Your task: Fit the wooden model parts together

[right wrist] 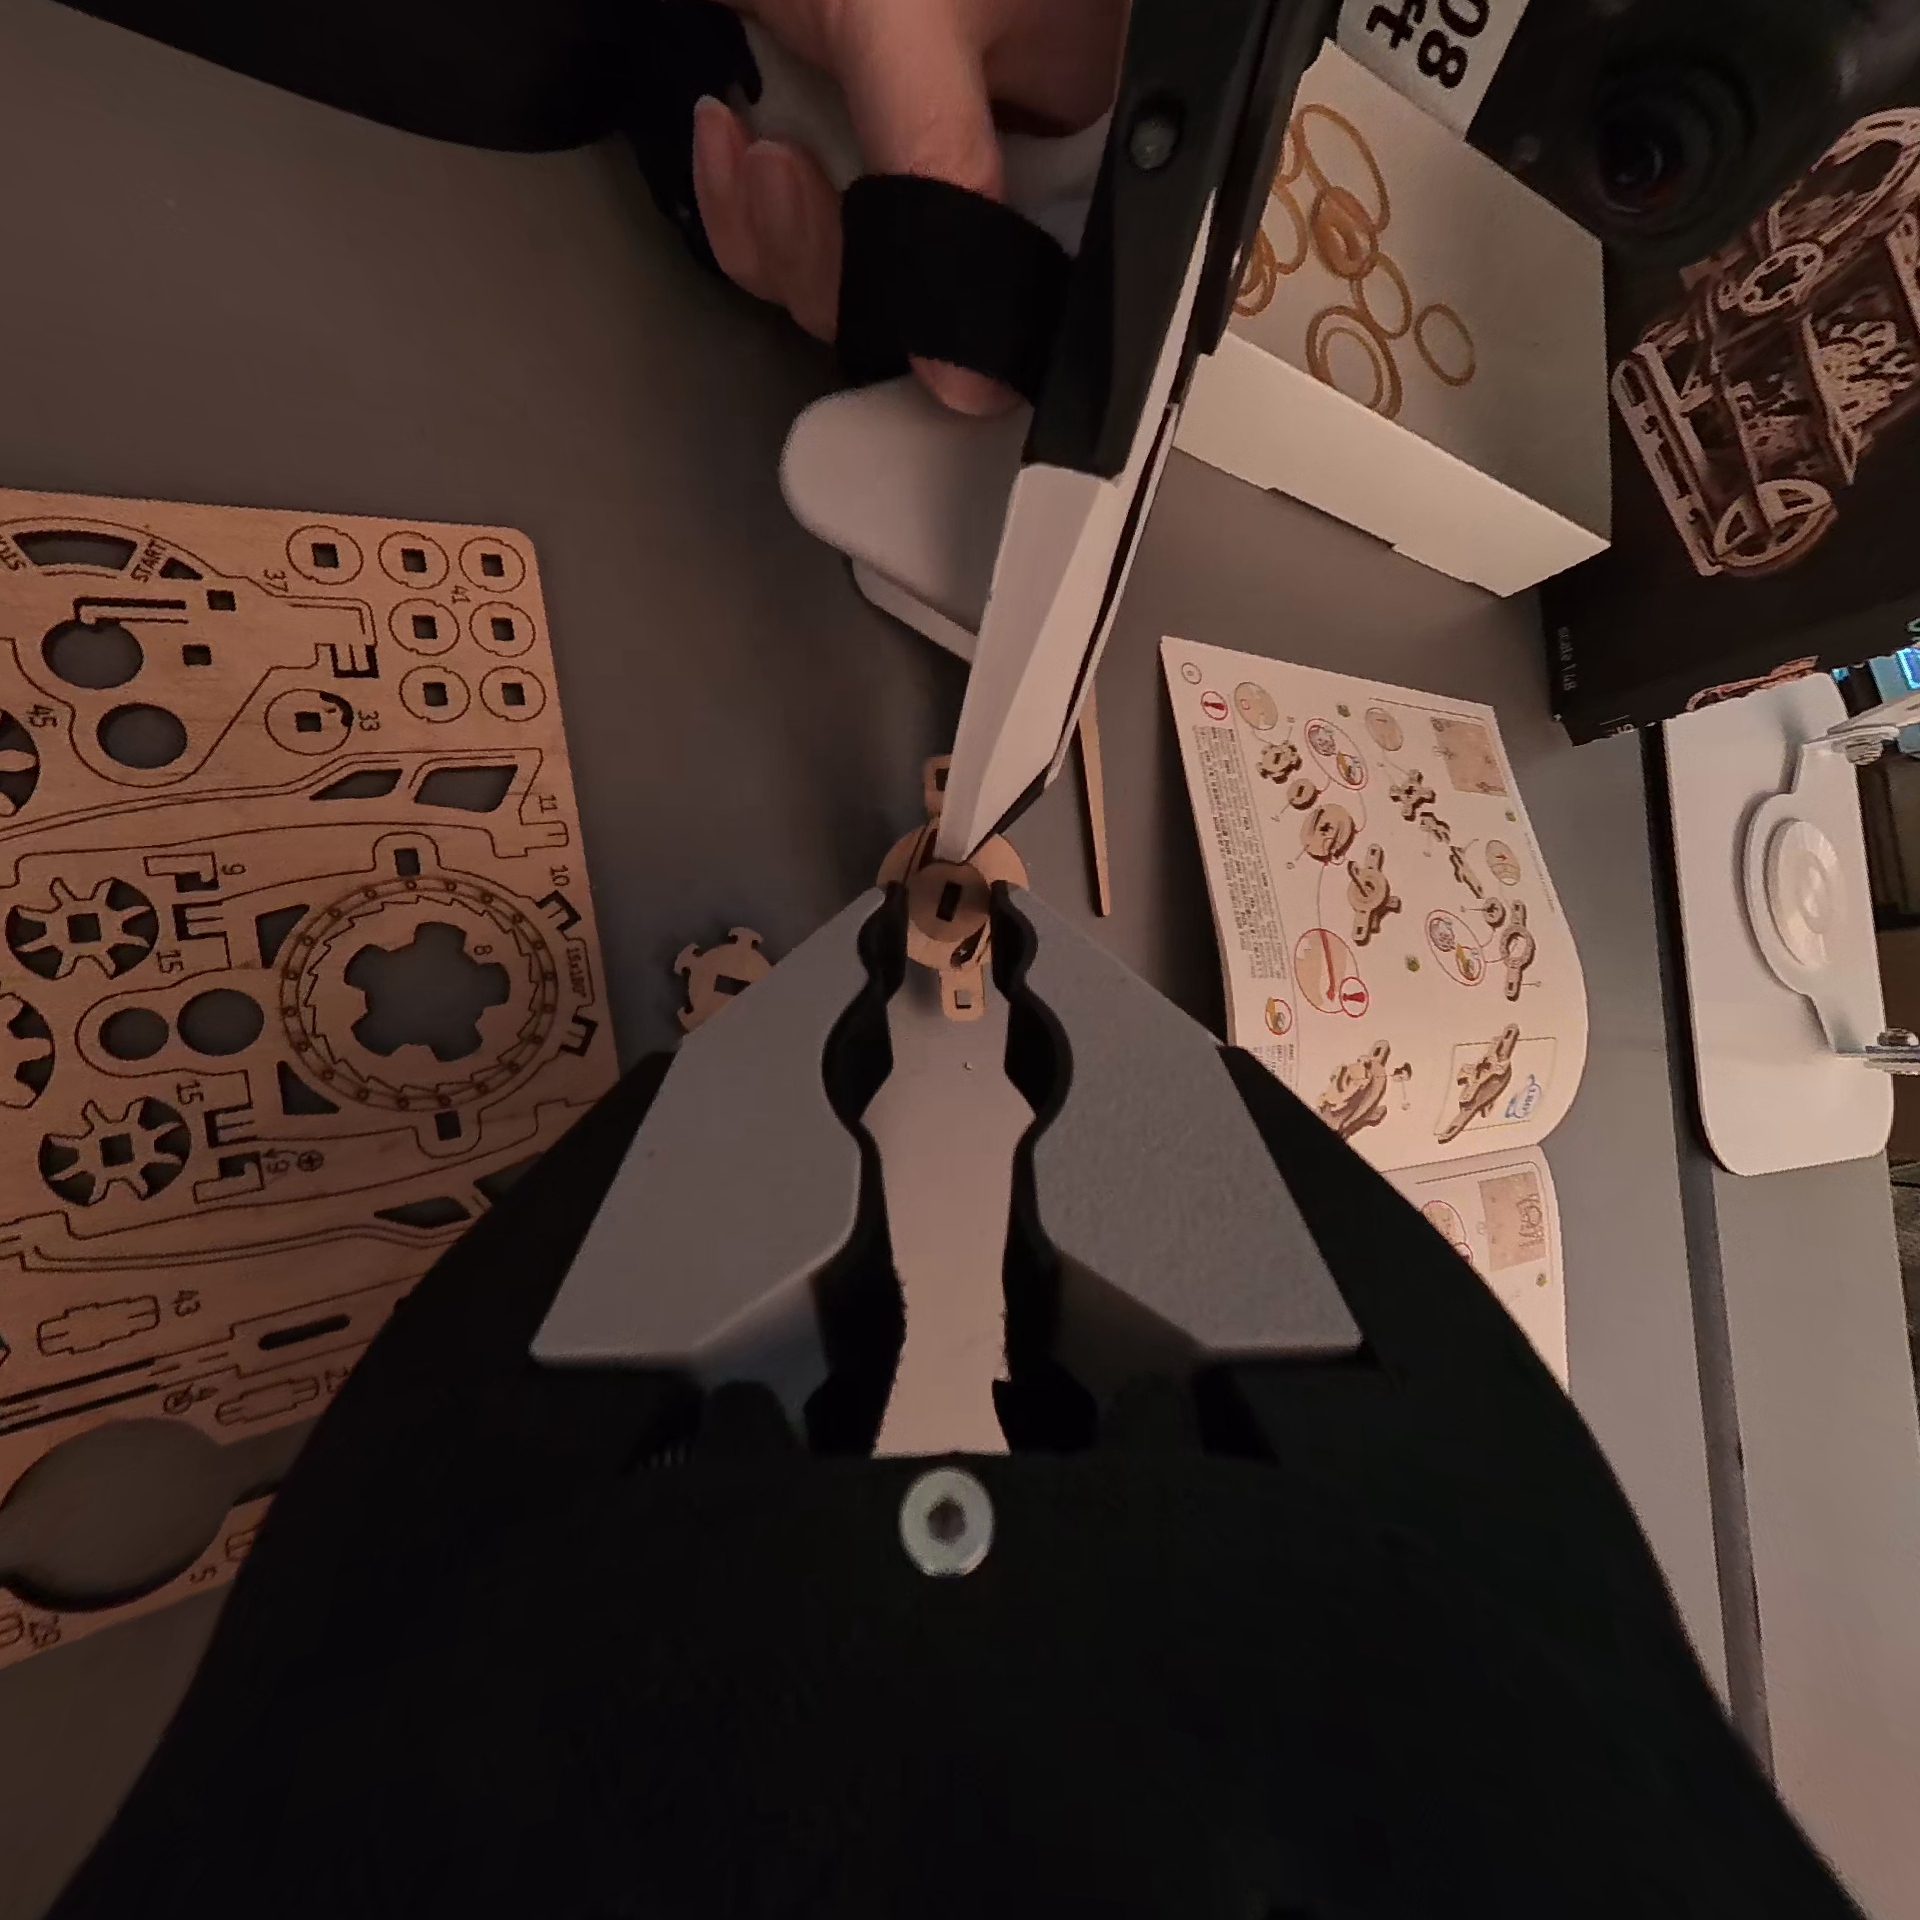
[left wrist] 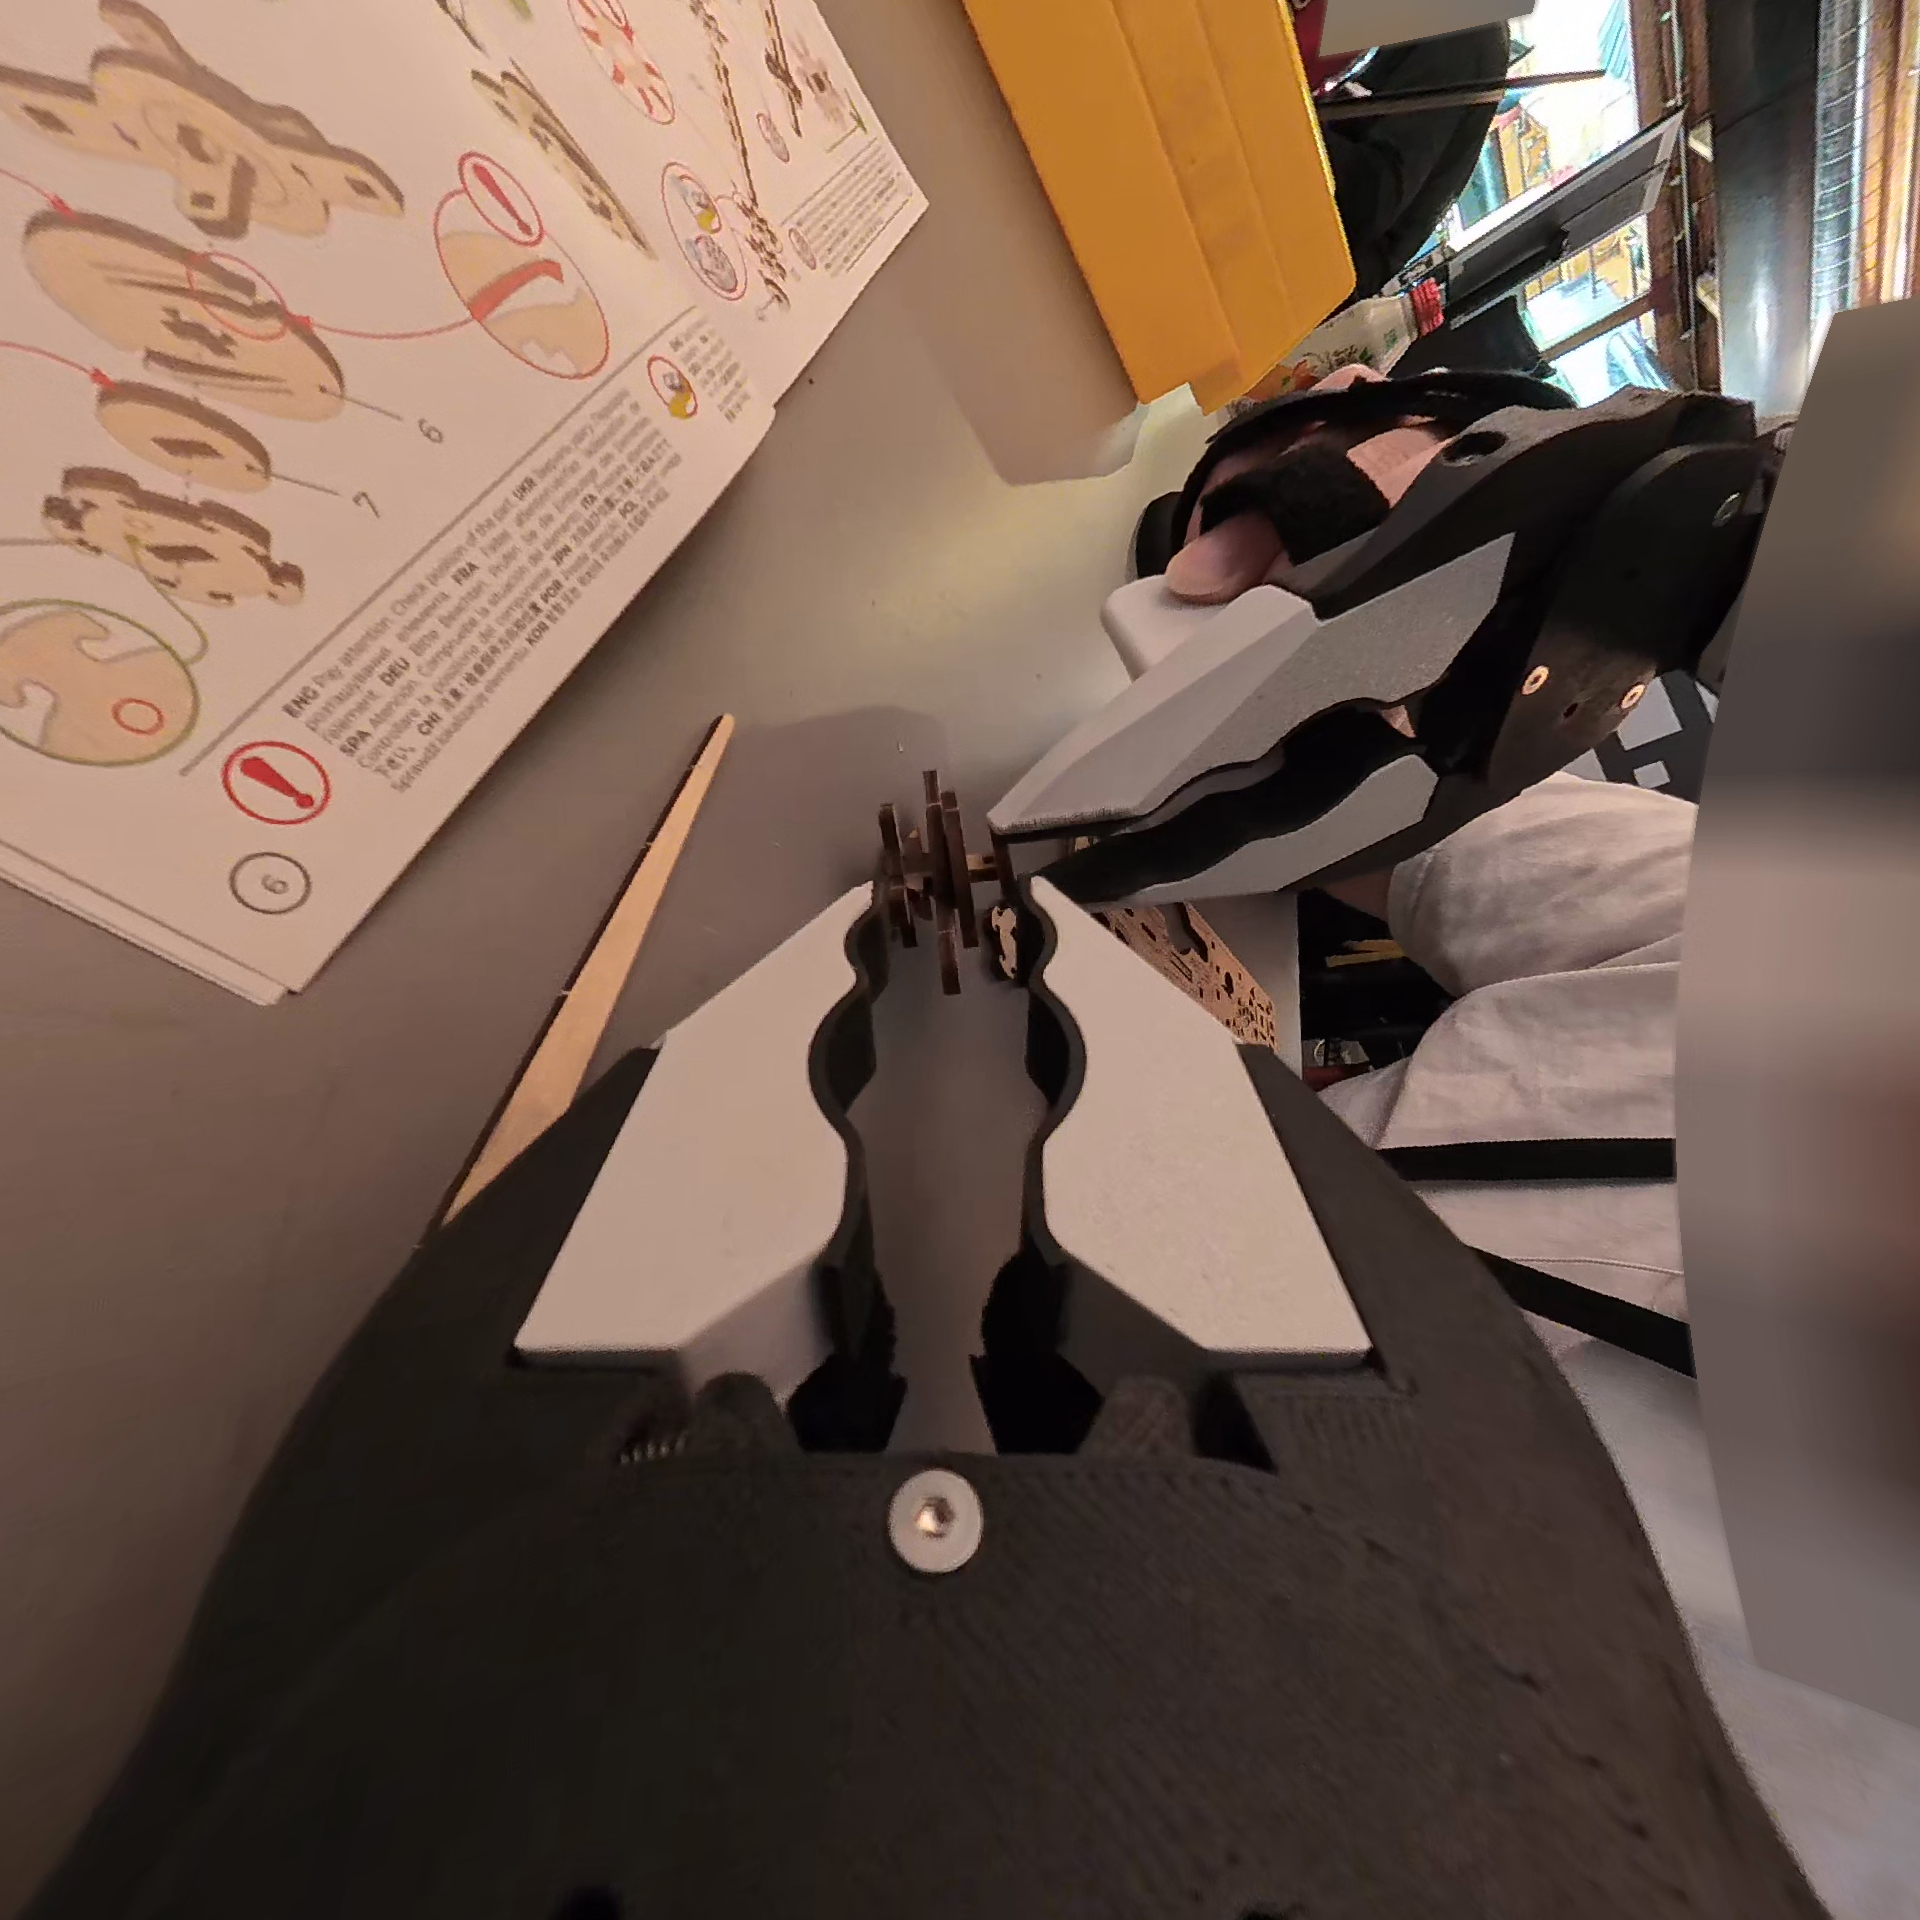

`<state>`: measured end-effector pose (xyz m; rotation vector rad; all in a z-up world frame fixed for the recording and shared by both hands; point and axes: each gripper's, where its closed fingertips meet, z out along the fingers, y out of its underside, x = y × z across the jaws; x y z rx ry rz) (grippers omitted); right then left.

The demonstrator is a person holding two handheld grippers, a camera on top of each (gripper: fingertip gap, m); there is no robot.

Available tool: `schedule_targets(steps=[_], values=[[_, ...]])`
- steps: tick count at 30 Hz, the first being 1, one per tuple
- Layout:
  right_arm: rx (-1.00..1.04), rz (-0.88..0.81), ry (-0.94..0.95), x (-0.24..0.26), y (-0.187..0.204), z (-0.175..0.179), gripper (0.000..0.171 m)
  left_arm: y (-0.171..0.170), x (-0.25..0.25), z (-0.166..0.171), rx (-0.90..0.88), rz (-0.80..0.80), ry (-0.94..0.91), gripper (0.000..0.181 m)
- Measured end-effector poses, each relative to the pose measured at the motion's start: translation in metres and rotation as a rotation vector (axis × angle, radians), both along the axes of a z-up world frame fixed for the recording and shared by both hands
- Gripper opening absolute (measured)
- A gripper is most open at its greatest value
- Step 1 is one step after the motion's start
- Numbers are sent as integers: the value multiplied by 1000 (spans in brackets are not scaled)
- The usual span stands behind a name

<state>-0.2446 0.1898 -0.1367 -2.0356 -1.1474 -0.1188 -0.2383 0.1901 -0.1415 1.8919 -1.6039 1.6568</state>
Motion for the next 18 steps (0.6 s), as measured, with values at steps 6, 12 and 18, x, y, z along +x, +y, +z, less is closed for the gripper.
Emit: schedule_targets(steps=[6, 12, 18], values=[[-3, -1, 9, 0, 0, 0, 15, 0, 0, 0, 7, -3, -2, 22], [-6, -2, 31, 0, 0, 0, 15, 1, 0, 0, 12, -1, -3, 21], [-7, -2, 51, 1, 1, 0, 15, 1, 0, 0, 10, 3, -1, 21]])
